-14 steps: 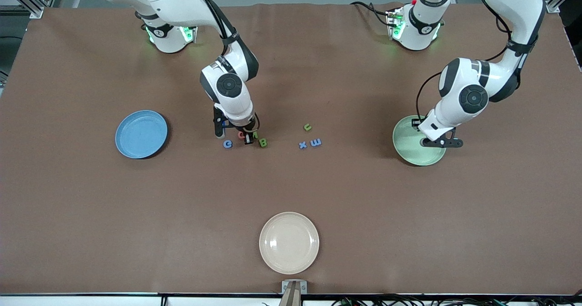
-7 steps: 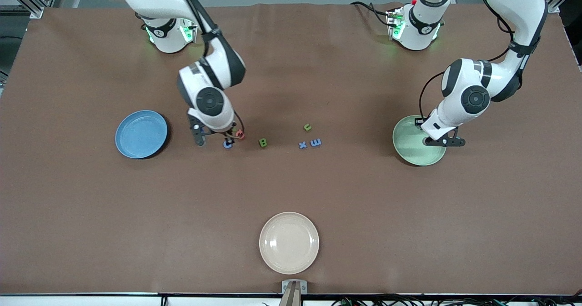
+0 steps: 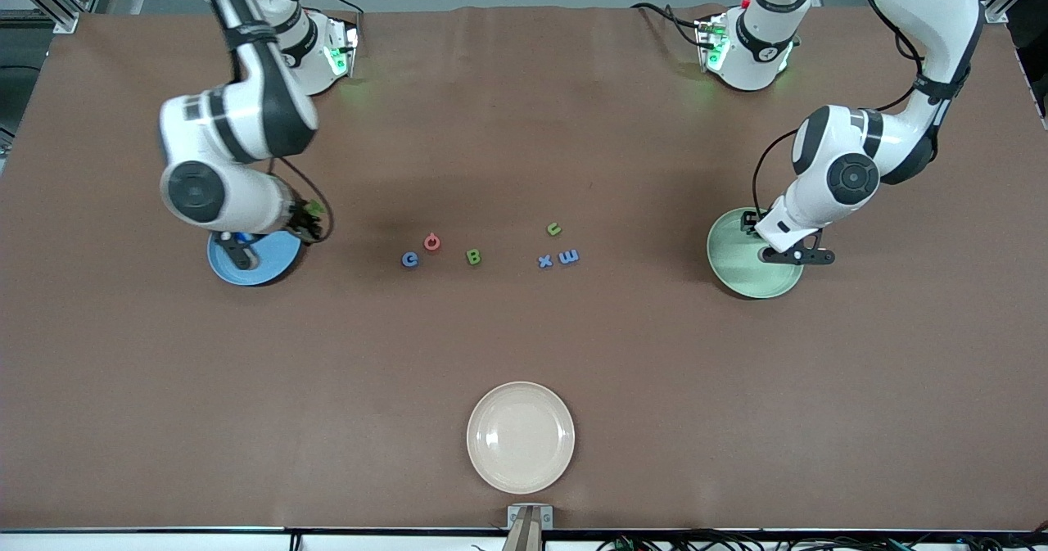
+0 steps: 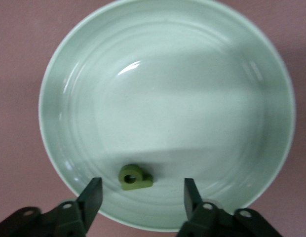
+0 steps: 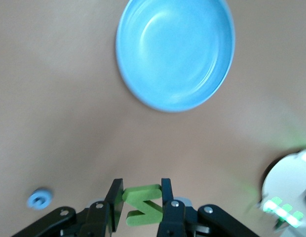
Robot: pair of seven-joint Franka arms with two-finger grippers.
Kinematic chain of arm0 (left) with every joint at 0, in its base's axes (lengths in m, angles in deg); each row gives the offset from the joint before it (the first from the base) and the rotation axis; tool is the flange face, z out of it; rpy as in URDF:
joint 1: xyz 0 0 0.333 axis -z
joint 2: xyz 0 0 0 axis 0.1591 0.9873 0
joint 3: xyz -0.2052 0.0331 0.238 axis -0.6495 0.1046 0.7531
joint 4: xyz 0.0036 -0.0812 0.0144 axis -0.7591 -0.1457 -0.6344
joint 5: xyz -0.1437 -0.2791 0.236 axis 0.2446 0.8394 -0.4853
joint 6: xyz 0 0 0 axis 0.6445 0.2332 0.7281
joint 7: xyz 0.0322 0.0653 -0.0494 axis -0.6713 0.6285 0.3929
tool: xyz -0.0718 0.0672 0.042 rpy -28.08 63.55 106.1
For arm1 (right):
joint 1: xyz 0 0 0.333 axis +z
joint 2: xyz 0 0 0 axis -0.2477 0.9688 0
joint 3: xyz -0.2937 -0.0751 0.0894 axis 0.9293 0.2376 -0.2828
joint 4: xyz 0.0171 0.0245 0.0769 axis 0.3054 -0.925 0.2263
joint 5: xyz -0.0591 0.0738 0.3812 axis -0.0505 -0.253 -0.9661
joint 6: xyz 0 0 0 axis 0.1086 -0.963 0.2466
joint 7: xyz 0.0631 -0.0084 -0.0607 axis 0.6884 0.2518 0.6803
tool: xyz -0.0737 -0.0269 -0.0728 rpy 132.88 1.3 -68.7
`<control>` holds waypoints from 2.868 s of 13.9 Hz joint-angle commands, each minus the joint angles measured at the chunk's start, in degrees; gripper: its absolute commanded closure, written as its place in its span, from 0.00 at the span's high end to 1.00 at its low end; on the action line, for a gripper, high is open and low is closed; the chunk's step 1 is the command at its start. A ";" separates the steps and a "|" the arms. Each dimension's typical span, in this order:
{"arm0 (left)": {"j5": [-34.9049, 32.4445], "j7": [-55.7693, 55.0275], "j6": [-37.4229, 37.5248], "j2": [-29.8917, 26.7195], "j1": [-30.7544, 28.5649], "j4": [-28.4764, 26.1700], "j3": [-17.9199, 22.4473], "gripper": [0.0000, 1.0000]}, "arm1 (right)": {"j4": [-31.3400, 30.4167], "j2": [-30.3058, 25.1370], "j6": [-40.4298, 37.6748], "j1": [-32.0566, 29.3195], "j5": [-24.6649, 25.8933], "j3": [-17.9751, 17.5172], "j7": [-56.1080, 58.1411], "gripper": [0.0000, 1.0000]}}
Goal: Sort uppercase to blue plate, lowercase to green plate
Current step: 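Place the green N on the blue plate with the right gripper, then grasp the blue m with the left gripper while the right gripper grasps the green B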
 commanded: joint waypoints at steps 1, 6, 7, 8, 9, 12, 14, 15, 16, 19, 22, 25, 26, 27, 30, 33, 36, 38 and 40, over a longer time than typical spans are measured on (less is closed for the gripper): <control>-0.70 -2.85 0.52 -1.48 0.01 1.94 -4.05 0.99 | -5.35 -2.57 1.45 -7.59 2.31 -1.20 11.08 0.00; -0.52 -23.30 0.61 3.78 0.71 9.75 -14.33 0.99 | -8.97 -1.87 7.95 -17.72 2.40 -1.20 24.74 0.00; -0.43 -27.35 0.61 6.32 1.76 12.29 -15.57 0.99 | -8.97 -1.52 8.92 -18.16 2.40 -1.20 24.92 0.00; -0.60 -30.78 0.61 8.43 3.86 14.49 -15.75 0.99 | -8.88 -0.82 9.19 -18.42 2.40 -1.20 25.01 0.00; -0.78 -34.56 0.61 10.89 6.58 16.95 -15.67 0.99 | -8.88 -0.64 9.45 -18.51 2.40 -1.20 25.01 0.01; -0.96 -45.46 0.61 16.52 11.69 22.85 -15.40 0.99 | -8.71 0.59 9.98 -19.56 2.14 -1.20 24.92 0.19; -0.96 -49.78 0.70 18.29 14.15 24.96 -15.32 0.99 | -8.62 1.12 10.07 -19.92 2.13 -1.20 24.92 0.70; -1.05 -52.15 0.79 19.34 15.12 26.37 -15.23 0.99 | -8.53 1.03 9.90 -19.83 2.13 -1.20 24.92 1.00; -1.83 -54.00 1.22 20.40 15.91 27.69 -15.23 0.99 | -8.53 0.95 9.90 -19.83 2.13 -1.29 24.92 1.00; -5.25 -60.42 4.03 23.91 18.46 32.43 -14.88 0.99 | -8.53 0.42 9.02 -18.00 2.05 -1.56 23.96 1.00; -6.32 -63.77 5.80 26.03 23.72 36.22 -11.02 0.99 | -8.62 -0.98 8.23 -13.79 1.52 -1.64 19.14 1.00; -6.14 -64.21 5.80 26.82 30.22 37.36 -5.58 0.99 | -8.71 -1.43 8.92 -7.38 0.12 -1.64 8.00 1.00; -6.14 -64.30 5.80 27.35 31.81 37.89 -3.91 0.99 | -8.53 -1.43 9.28 -4.74 0.03 -1.64 2.91 1.00; -6.14 -64.39 5.80 27.96 32.78 38.50 -3.19 0.99 | -8.44 -1.34 10.32 -2.37 -0.15 -1.64 -2.27 1.00; -6.32 -64.30 5.80 28.32 32.88 38.42 -3.19 0.90 | -8.44 -0.90 15.50 4.58 -2.34 -1.64 -15.73 1.00; -6.32 -64.04 5.80 28.32 32.79 38.07 -3.19 0.77 | -7.57 1.37 22.09 12.22 -2.87 -1.64 -28.39 1.00; -6.32 -64.04 5.80 28.41 32.71 37.98 -3.19 0.67 | -2.66 7.60 25.09 18.55 -2.88 -1.64 -37.01 1.00; -5.97 -64.13 5.71 28.49 32.79 38.16 -3.27 0.67 | 2.78 12.52 25.36 21.55 -2.96 -1.64 -40.98 1.00; -5.62 -64.13 5.62 28.49 32.88 38.42 -3.27 0.68 | 7.09 16.22 25.45 23.57 -2.96 -1.64 -43.45 1.00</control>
